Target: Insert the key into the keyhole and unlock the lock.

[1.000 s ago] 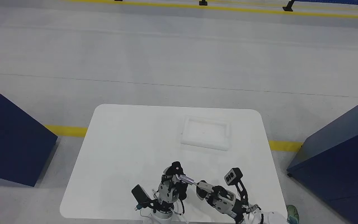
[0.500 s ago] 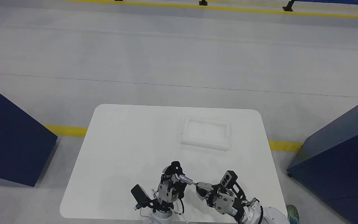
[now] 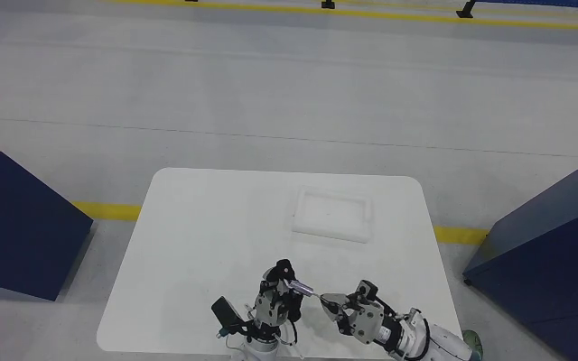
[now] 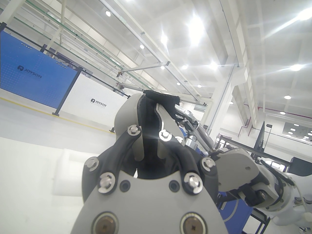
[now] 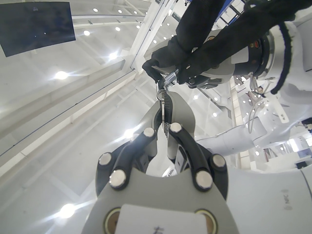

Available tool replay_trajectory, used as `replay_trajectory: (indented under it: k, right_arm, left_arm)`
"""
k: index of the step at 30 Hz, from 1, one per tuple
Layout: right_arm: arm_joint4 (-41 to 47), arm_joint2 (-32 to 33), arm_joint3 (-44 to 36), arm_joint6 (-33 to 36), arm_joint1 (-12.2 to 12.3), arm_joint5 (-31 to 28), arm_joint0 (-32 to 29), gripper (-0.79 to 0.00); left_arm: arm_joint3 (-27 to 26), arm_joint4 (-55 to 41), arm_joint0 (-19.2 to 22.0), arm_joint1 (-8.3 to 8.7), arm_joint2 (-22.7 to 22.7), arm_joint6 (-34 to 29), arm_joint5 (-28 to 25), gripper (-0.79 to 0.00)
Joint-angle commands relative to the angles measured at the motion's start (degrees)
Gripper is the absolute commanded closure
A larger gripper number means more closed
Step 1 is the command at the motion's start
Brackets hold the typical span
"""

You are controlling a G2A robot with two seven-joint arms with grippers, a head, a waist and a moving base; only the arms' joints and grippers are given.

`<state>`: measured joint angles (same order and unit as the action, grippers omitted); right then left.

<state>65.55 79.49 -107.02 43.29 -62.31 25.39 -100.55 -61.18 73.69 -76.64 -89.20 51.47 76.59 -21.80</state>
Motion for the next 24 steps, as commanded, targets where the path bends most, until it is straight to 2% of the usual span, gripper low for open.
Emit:
replay_trajectory:
  k: [1,16,24]
  right_arm:
    - [1.6,0.2,0.1,-0.5,0.0,1.7,0.2,0.0]
    - [13.6,1.0,1.4,-3.8,0.2,14.0,1.7,0.0]
    - [17.6,2.0,1.4,-5.9,0.4,17.7,2.1,0.0]
  left_arm:
    - [0.0,0.2,0.0,0.02,0.0,0.1,0.1,0.0]
    - [0.8,3.2,0.5,0.2,-0.1,1.6,2.6,0.0]
    - [1.5,4.1,0.9,0.17,-0.4,2.5,3.4,0.0]
